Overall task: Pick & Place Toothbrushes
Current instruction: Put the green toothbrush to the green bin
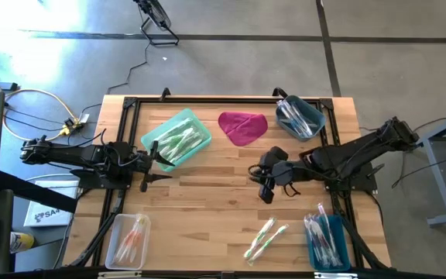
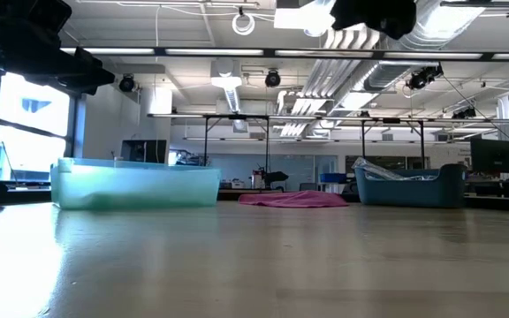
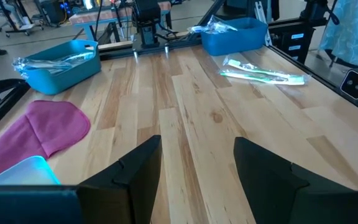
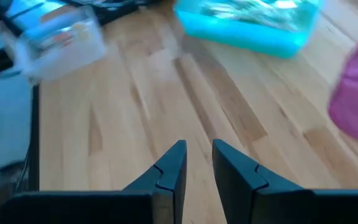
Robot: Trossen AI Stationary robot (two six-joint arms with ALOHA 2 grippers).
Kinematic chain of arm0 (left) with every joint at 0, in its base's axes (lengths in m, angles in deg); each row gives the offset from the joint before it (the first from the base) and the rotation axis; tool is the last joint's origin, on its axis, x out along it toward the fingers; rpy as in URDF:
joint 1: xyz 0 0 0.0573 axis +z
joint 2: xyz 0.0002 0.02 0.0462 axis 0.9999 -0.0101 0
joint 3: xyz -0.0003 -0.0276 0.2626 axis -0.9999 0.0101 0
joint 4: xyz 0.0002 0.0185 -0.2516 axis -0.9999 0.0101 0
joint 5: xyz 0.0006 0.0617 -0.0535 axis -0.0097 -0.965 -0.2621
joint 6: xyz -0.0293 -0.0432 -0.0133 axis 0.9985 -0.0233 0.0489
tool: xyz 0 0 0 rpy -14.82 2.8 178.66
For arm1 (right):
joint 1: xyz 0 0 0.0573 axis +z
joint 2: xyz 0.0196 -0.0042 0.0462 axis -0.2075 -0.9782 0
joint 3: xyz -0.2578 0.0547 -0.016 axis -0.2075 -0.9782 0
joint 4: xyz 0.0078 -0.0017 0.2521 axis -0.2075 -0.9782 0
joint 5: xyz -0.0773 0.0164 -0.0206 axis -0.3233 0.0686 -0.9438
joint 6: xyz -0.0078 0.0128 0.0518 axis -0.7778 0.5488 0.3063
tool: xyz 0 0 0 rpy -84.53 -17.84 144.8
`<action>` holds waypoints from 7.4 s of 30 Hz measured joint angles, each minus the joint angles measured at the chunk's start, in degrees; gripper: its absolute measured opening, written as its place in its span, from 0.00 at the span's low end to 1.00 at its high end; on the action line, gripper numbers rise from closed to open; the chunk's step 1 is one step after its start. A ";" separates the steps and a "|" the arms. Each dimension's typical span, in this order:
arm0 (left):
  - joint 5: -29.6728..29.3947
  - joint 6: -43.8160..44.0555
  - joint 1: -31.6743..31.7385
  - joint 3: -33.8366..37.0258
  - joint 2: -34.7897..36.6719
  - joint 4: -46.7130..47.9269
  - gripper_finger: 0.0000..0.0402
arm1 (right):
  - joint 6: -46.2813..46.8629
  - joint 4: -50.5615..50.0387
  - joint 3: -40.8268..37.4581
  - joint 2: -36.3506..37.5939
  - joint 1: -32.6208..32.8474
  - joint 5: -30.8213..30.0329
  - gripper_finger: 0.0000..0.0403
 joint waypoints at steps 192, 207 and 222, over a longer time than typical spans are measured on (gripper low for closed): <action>-0.02 12.13 0.00 0.00 0.01 10.61 0.49 | -3.49 6.48 -6.82 -14.61 27.02 -3.48 0.01; -0.02 16.60 0.01 0.00 0.01 9.88 0.49 | -17.18 13.27 -6.71 -10.23 14.39 -12.17 0.01; -0.02 16.56 -0.01 0.00 0.01 9.84 0.49 | -26.61 25.16 -6.71 -10.27 -5.07 3.41 0.01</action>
